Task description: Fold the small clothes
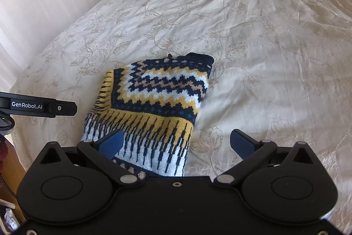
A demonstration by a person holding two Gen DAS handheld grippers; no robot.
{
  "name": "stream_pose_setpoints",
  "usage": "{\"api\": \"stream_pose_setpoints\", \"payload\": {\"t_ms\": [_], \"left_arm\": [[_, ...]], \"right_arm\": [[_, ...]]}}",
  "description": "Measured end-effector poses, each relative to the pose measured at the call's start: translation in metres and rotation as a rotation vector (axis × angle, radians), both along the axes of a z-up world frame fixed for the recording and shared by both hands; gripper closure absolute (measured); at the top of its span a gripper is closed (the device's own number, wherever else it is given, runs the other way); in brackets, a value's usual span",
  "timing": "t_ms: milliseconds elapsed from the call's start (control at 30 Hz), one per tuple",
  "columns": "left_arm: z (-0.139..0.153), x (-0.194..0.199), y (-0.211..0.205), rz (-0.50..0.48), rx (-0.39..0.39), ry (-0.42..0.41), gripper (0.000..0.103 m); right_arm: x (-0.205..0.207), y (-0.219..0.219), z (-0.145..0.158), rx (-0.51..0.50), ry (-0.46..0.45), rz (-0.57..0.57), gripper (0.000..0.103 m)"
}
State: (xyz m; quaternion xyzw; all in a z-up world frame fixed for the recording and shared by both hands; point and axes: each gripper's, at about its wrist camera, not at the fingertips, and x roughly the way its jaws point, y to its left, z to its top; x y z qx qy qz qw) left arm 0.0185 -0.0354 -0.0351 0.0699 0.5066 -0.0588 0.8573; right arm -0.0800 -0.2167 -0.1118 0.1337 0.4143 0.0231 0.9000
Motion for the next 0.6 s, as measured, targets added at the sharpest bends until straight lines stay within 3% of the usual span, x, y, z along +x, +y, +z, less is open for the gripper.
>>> {"api": "stream_pose_setpoints", "payload": {"t_ms": [267, 367, 500, 600], "left_arm": [[0.025, -0.015, 0.002, 0.015, -0.009, -0.047, 0.008], [0.030, -0.021, 0.001, 0.011, 0.020, -0.057, 0.008], [0.035, -0.030, -0.002, 0.003, 0.074, -0.073, 0.008], [0.039, -0.037, -0.001, 0.001, 0.062, -0.081, 0.009]], "right_arm": [[-0.017, 0.004, 0.022, 0.033, -0.099, 0.034, 0.001], [-0.021, 0.009, 0.029, 0.021, -0.126, 0.040, 0.001], [-0.026, 0.020, 0.039, -0.052, -0.118, 0.013, 0.001], [-0.027, 0.024, 0.043, -0.063, -0.095, 0.001, 0.001]]}}
